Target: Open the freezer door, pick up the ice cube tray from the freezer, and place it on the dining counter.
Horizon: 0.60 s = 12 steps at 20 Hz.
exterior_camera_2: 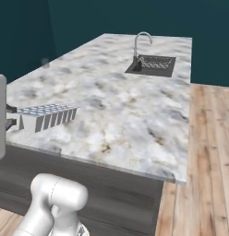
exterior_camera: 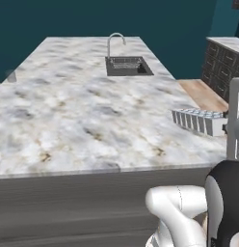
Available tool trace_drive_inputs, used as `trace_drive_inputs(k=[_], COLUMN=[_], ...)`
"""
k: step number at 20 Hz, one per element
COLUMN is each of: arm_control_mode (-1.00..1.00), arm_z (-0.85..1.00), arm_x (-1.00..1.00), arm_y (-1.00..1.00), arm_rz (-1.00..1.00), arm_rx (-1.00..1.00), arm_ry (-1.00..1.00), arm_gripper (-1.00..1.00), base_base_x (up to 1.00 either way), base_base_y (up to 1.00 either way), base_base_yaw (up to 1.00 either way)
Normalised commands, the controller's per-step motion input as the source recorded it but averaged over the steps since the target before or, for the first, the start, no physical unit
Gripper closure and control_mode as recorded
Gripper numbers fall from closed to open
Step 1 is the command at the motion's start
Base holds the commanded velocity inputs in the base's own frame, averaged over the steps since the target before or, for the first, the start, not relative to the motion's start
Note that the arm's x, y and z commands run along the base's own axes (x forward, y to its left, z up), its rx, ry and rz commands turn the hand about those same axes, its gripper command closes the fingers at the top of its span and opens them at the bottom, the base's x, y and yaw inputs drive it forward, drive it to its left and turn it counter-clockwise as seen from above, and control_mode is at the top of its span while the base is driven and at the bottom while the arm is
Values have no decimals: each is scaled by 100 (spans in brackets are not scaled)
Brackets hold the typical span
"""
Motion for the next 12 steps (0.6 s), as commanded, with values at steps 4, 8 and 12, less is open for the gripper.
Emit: trace_drive_inputs(k=[4,8,12], arm_control_mode=[-100,-100,-100], arm_z=[0,-2,-7], arm_x=[16,69,90], arm_y=[0,-15,-36], arm_rz=[2,12,28], arm_rx=[0,1,4], arm_ry=[0,0,0], arm_gripper=[100,100,100], base_base_x=[15,0,0], base_base_y=[0,0,0], base_base_yaw=[1,0,0])
